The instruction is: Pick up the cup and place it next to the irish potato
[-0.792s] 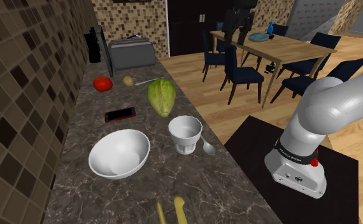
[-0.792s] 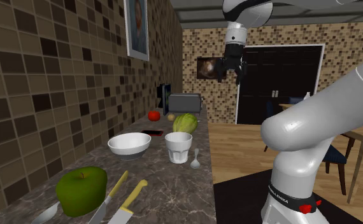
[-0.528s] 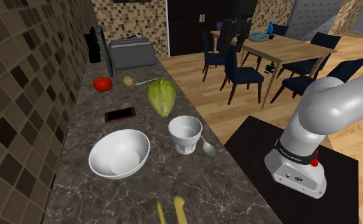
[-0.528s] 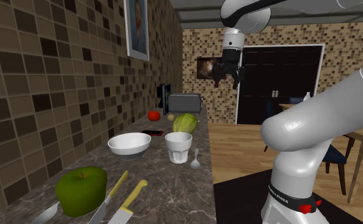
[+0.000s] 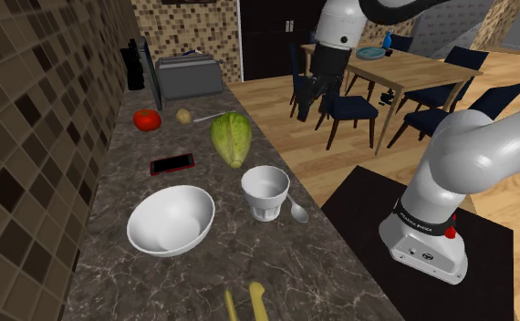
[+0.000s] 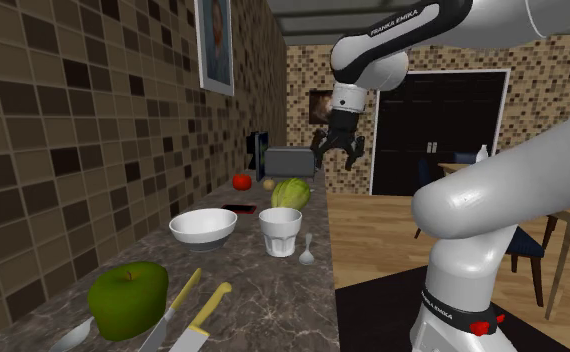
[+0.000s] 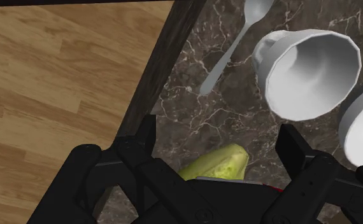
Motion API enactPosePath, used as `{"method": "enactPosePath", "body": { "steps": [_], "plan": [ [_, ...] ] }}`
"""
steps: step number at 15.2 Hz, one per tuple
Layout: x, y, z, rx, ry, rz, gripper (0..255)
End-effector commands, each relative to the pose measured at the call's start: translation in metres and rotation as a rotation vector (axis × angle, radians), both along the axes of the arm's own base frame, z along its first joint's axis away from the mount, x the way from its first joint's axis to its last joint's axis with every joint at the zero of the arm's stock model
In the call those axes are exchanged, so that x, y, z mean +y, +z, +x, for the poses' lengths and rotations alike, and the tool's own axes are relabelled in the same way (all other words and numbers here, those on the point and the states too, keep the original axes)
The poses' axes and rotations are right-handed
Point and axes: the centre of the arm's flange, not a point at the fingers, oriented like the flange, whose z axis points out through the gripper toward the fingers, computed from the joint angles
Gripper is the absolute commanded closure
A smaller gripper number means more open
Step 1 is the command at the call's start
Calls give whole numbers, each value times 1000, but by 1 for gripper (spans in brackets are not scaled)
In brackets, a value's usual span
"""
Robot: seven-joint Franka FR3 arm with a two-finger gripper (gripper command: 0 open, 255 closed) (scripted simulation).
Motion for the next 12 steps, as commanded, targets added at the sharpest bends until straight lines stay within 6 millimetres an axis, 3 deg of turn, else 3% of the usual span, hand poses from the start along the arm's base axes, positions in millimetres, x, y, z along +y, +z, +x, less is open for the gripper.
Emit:
{"method": "enactPosePath", "body": {
  "steps": [1, 10, 12],
  "plan": [
    [14, -22, -3, -20, -6, 7, 0],
    [85, -117, -6, -103, -23, 34, 0],
    [89, -127, -5, -107, -24, 36, 0]
  ]
}}
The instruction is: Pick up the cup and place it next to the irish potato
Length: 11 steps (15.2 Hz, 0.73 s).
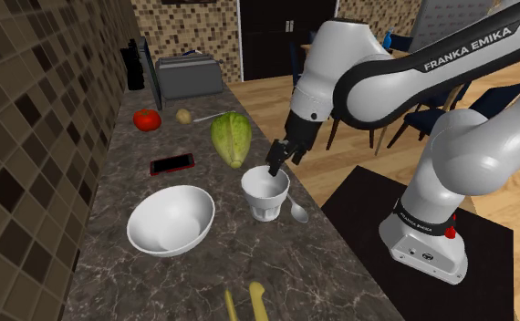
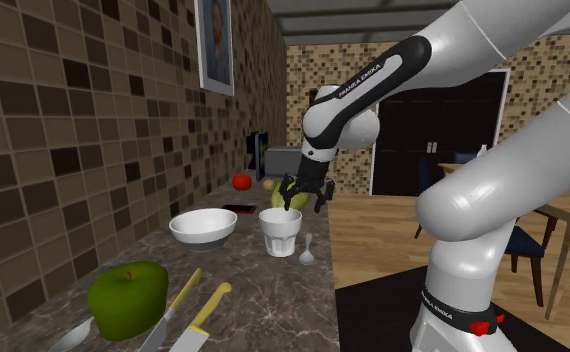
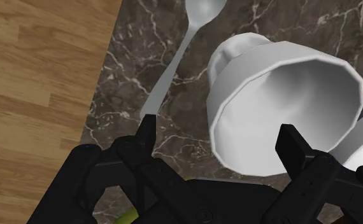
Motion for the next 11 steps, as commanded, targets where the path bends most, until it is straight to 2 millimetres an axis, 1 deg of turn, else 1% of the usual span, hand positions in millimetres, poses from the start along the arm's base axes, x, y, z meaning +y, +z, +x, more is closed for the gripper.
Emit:
{"method": "enactPosePath", "body": {
  "steps": [1, 7, 11],
  "plan": [
    [3, -12, 1, -6, -2, 2, 0],
    [8, -40, 7, -6, -2, 2, 0],
    [8, -40, 7, -6, -2, 2, 0]
  ]
}}
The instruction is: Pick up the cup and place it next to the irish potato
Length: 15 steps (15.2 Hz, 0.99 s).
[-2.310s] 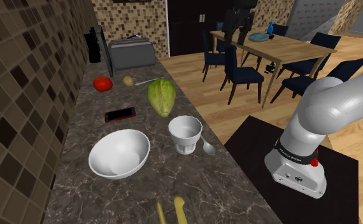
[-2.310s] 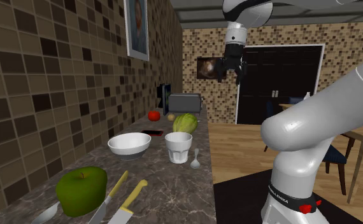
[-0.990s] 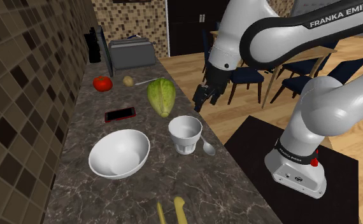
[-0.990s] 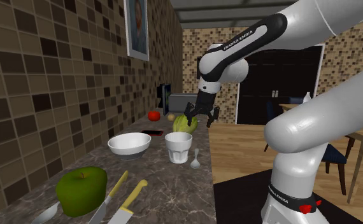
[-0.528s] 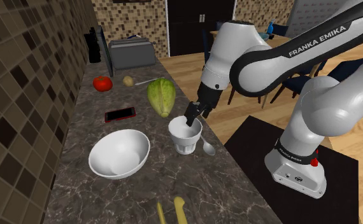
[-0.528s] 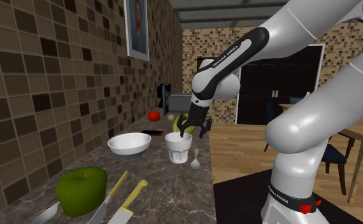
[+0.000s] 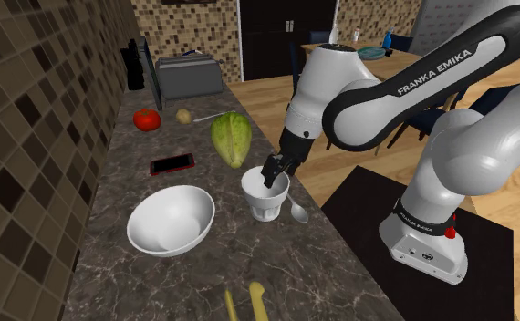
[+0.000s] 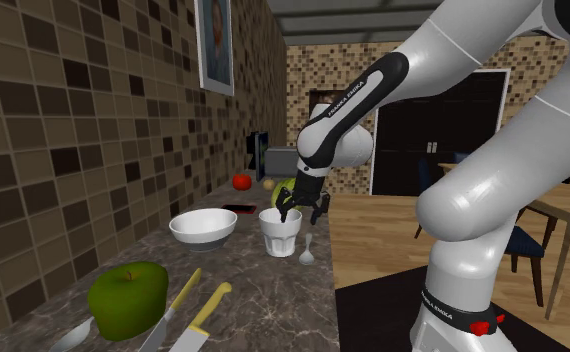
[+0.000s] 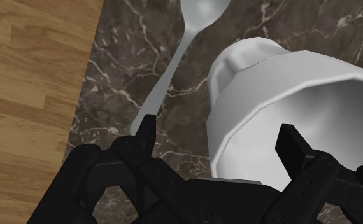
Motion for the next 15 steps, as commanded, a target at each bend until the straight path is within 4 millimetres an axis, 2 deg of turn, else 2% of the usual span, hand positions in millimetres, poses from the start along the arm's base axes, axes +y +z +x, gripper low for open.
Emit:
{"method": "enactPosePath", "body": {
  "steps": [1, 3, 4, 13, 15],
  "plan": [
    [0, 0, 0, 0, 0, 0, 0],
    [0, 0, 0, 0, 0, 0, 0],
    [0, 0, 0, 0, 0, 0, 255],
    [0, 0, 0, 0, 0, 0, 255],
    [0, 10, 0, 0, 0, 0, 255]
  ]
}}
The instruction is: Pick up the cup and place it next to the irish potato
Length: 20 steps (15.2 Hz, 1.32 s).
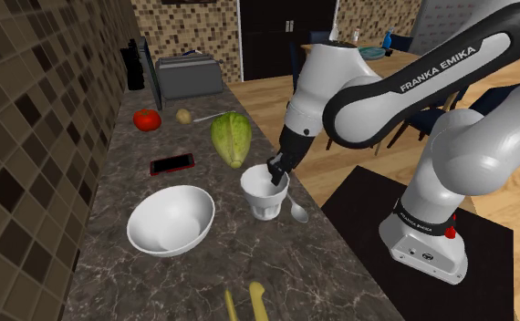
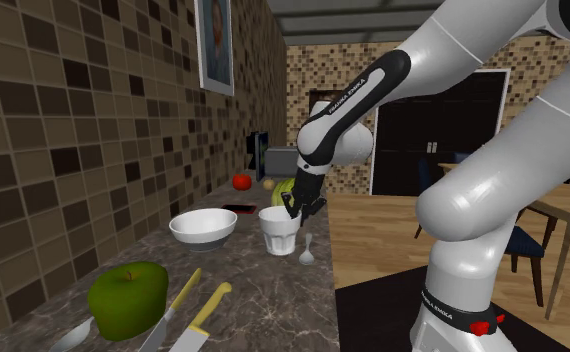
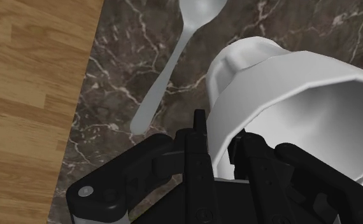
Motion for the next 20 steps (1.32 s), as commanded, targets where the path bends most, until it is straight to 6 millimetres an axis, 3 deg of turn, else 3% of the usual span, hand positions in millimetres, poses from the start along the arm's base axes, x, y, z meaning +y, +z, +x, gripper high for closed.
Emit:
{"method": "enactPosePath", "body": {
  "steps": [1, 20],
  "plan": [
    [0, 10, 0, 0, 0, 0, 255],
    [0, 110, 0, 0, 0, 0, 255]
  ]
}}
